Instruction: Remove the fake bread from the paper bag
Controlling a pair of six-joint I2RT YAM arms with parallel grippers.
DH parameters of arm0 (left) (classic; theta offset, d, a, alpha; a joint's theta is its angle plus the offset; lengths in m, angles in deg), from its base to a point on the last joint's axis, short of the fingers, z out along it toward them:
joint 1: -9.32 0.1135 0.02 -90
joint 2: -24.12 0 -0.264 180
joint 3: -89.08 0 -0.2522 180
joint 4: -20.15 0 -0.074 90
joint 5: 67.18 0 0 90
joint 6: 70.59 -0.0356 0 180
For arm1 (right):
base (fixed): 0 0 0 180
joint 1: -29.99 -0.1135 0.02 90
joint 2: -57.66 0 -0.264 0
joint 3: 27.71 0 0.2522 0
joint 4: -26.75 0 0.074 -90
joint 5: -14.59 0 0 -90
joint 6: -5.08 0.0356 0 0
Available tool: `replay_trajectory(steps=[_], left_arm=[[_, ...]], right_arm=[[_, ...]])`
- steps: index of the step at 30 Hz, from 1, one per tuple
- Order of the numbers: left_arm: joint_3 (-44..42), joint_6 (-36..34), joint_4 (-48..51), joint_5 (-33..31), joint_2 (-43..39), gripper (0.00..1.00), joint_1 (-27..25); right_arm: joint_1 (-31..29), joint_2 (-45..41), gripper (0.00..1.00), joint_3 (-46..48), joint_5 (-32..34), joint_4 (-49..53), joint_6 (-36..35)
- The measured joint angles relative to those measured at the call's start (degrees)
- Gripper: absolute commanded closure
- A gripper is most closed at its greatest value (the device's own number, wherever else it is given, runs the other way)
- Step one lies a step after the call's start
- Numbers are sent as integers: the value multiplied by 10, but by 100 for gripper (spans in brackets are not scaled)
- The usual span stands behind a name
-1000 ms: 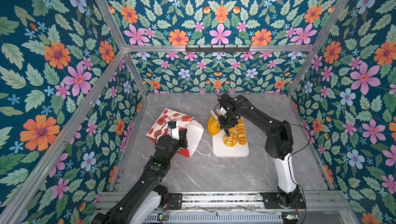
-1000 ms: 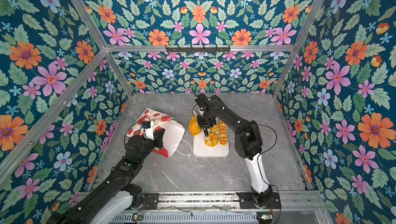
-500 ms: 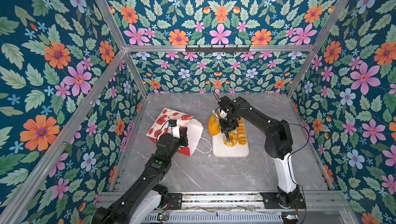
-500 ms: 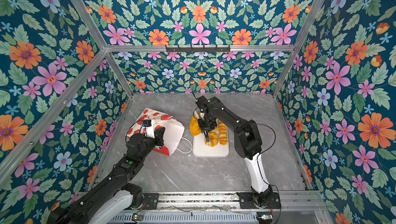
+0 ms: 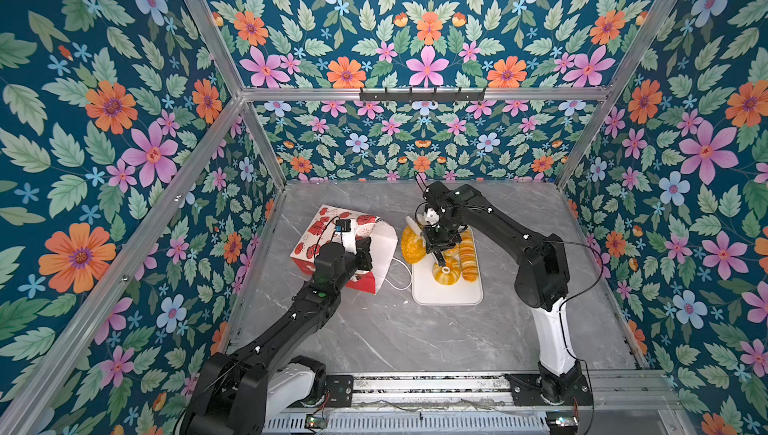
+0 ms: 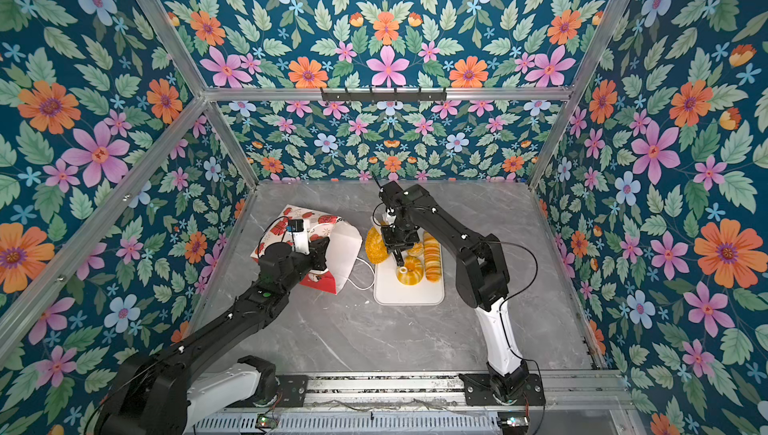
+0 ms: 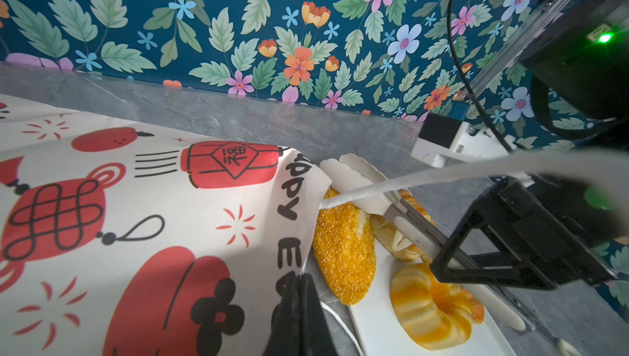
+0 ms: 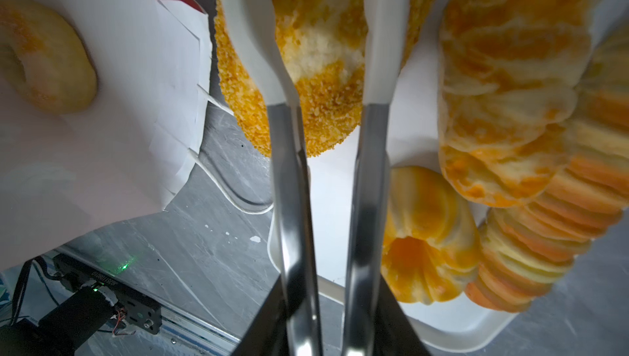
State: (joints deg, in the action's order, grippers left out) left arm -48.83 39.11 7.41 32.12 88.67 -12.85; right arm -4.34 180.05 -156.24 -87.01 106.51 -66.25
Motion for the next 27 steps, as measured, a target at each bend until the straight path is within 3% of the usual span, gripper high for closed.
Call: replay_trajectory(steps=[11, 27], left_arm=[[36, 9, -13, 21, 53, 100, -5], [33, 9, -17, 26, 57, 100, -11]], right_arm=[[0, -35, 66, 19, 0, -9, 2], [0, -104, 66, 47, 21, -36, 7]])
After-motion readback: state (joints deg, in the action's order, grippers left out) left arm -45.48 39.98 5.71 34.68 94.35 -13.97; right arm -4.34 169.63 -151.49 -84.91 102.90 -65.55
